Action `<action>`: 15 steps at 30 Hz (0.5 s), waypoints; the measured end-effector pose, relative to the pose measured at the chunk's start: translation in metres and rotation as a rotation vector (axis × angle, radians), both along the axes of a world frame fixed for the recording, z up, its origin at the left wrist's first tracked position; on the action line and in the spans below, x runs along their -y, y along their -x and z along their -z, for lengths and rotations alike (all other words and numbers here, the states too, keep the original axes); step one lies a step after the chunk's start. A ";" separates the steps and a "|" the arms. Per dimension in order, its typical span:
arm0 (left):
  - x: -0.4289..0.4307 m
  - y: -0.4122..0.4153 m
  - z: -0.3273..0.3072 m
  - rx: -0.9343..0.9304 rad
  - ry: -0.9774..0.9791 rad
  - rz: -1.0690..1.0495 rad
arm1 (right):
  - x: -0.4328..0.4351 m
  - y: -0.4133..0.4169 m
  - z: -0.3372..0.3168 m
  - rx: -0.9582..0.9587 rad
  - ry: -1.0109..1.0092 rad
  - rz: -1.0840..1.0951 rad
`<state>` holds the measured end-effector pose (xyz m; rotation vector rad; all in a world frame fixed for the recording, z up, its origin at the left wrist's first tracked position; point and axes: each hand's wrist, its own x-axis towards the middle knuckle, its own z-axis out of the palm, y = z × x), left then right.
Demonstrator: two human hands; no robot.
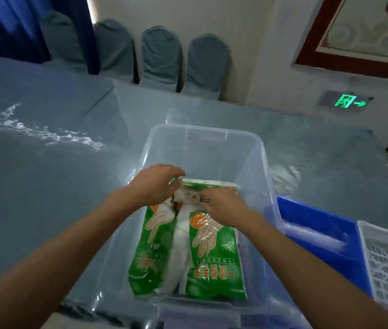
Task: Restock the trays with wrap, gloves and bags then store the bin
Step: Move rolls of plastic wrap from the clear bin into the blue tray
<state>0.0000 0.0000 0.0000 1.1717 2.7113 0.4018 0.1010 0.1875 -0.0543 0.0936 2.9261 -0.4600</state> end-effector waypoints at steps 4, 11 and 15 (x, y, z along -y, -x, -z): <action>-0.008 0.016 0.007 0.088 0.005 0.027 | 0.000 0.013 0.015 0.027 -0.068 0.047; -0.014 0.026 0.014 0.128 -0.039 0.063 | -0.013 0.026 0.048 0.020 -0.179 0.054; -0.015 0.025 0.018 0.093 0.003 0.095 | -0.019 0.032 0.055 -0.005 -0.274 0.045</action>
